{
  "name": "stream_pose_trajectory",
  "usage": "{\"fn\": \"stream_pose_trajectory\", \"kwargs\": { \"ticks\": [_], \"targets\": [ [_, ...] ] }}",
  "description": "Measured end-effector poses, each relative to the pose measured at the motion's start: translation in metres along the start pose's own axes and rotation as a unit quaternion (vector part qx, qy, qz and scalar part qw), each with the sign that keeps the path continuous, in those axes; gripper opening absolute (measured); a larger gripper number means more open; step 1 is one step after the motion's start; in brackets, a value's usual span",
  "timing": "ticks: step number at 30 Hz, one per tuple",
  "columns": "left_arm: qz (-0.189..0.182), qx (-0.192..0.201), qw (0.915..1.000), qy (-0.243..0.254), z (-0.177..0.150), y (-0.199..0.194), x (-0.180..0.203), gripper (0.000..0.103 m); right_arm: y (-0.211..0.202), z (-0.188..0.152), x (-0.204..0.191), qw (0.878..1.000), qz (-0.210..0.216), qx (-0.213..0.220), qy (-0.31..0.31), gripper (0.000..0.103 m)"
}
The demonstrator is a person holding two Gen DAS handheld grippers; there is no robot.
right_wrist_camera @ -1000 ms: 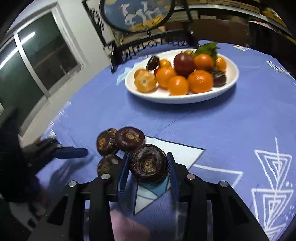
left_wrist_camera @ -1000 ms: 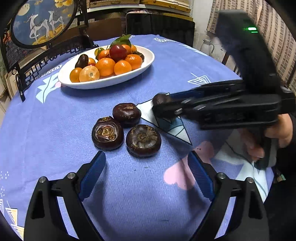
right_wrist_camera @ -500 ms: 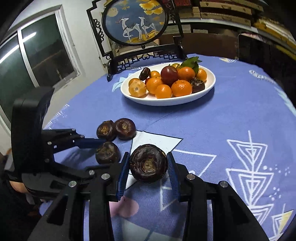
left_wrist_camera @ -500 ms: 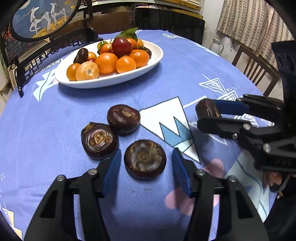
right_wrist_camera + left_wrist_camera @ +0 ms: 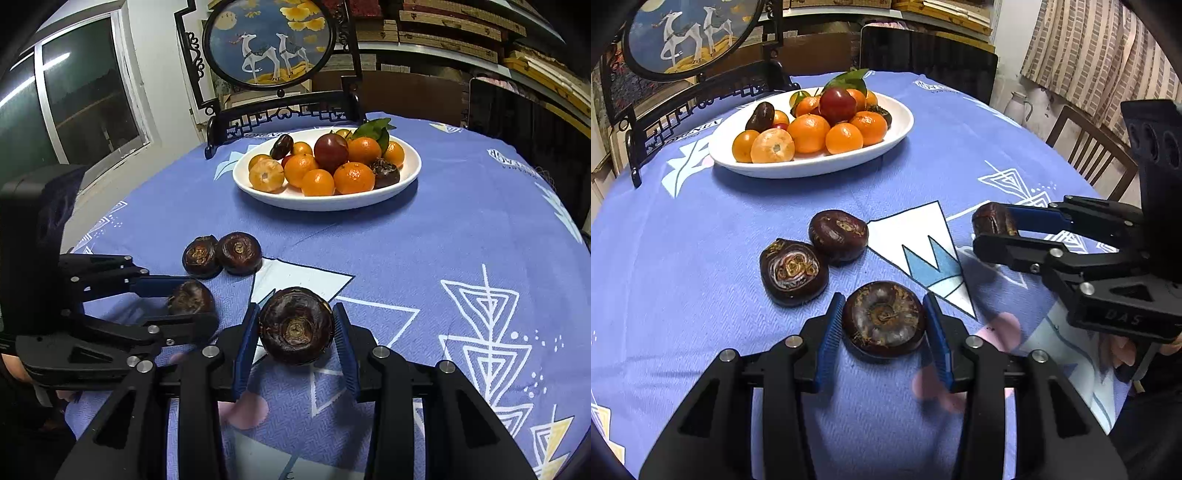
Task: Organize fruits
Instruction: 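Carry both water chestnuts onto the white plate and open both tools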
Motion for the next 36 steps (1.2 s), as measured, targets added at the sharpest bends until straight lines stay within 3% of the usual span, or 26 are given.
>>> {"fn": "stream_pose_trajectory", "kwargs": {
  "ticks": [13, 24, 31, 36],
  "targets": [
    [-0.002, 0.029, 0.9995, -0.014, -0.006, -0.029, -0.006, 0.042, -0.011, -0.002, -0.009, 1.0, -0.007, 0.008, -0.007, 0.04],
    [0.012, 0.091, 0.9955, -0.024, 0.026, -0.083, -0.028, 0.042, -0.062, 0.023, 0.003, 0.998, -0.022, 0.052, -0.007, 0.04],
    [0.019, 0.1, 0.9947, -0.019, 0.075, -0.077, -0.041, 0.042, -0.059, 0.07, 0.02, 0.998, -0.01, 0.059, 0.004, 0.04],
    [0.017, 0.098, 0.9947, -0.023, 0.126, -0.052, -0.051, 0.042, -0.035, 0.137, 0.033, 0.998, 0.012, 0.063, 0.019, 0.04]
  ]
}}
Point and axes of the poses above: each gripper's, at about its wrist camera, not at the fingertips, and y roughly the way its jaws point, x to its right, z to its top, the point moved 6 cm from there along y, roughly the way its jaws point, and after that the axes turned 12 degrees about -x, right-handed, at the moved point
